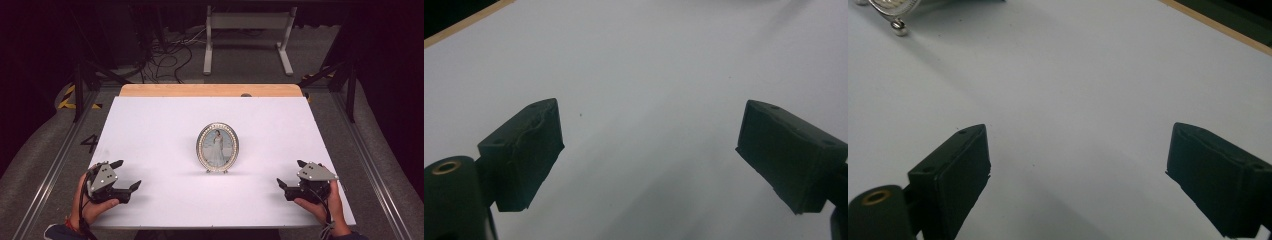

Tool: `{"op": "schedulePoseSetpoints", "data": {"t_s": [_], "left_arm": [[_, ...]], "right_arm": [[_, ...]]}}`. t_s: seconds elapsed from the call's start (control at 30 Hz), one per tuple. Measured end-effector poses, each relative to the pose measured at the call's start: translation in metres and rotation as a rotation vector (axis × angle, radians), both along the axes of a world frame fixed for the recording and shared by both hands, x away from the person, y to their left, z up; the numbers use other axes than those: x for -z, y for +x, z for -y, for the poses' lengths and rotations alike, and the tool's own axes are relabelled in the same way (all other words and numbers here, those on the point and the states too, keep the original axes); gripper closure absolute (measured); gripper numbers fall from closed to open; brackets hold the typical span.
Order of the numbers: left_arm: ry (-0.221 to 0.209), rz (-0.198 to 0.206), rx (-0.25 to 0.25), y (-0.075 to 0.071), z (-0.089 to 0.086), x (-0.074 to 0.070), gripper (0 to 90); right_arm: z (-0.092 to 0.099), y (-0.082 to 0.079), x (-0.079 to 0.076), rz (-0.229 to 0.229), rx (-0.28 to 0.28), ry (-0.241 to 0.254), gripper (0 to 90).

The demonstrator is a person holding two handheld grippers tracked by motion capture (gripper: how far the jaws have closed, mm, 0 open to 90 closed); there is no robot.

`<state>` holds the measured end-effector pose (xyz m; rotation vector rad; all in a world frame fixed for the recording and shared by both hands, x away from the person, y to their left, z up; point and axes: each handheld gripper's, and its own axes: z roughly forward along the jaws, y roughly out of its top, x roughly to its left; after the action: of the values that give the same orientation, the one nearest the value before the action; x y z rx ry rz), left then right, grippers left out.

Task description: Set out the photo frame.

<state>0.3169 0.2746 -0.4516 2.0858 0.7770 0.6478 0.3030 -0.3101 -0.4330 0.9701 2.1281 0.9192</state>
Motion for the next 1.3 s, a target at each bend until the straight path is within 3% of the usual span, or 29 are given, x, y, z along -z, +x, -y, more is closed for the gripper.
{"op": "schedulePoseSetpoints", "data": {"t_s": [0.23,0.47,0.83,1.3], "left_arm": [[-0.052,-0.003,-0.035,-0.004,-0.013,0.001,11.3],[-0.070,-0.013,-0.051,-0.003,-0.018,0.003,11.3],[-0.047,-0.002,-0.026,-0.007,-0.005,0.001,11.3],[-0.025,-0.011,-0.014,-0.005,0.000,0.004,11.1]], "right_arm": [[0.022,0.002,0.004,-0.006,0.048,0.045,10.0],[0.027,0.004,0.011,-0.018,0.049,0.067,10.0],[0.026,0.000,0.009,0.003,0.040,0.083,9.9],[0.020,-0.001,0.012,-0.016,0.020,0.082,9.8]]}}
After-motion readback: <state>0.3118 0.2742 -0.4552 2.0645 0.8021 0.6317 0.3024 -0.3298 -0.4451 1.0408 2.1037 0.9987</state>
